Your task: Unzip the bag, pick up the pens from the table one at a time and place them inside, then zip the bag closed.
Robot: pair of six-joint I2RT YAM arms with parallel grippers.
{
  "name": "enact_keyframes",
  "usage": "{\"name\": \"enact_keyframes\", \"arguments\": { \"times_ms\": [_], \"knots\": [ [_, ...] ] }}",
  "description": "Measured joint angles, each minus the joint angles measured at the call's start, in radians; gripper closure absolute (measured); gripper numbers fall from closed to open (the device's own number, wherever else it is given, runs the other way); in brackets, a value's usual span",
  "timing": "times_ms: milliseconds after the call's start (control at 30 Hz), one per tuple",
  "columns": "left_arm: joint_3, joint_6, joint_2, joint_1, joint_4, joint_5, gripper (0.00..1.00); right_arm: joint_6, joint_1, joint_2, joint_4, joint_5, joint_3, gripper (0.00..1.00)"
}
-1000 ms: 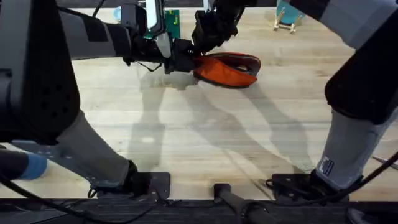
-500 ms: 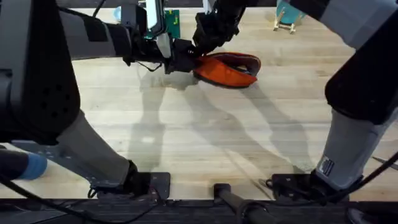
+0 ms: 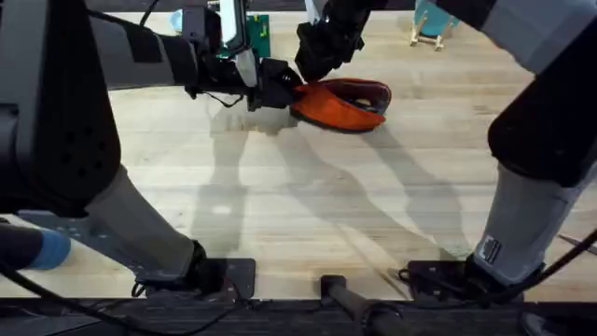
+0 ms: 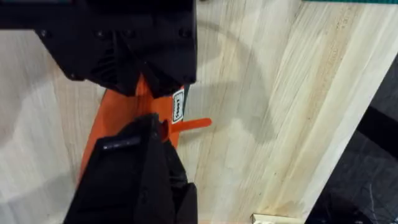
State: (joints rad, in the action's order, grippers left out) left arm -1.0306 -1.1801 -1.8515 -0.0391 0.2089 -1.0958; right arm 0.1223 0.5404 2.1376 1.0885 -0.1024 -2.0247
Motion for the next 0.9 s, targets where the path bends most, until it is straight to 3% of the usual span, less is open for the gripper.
{"name": "enact_keyframes", "arguments": {
  "times_ms": [900],
  "knots": [
    [0.000,0.000,0.000,-0.005,0.008,-0.008,0.957,-0.004,-0.059,-0.031,0.109,0.007,-0.004,0.968]
  ]
}}
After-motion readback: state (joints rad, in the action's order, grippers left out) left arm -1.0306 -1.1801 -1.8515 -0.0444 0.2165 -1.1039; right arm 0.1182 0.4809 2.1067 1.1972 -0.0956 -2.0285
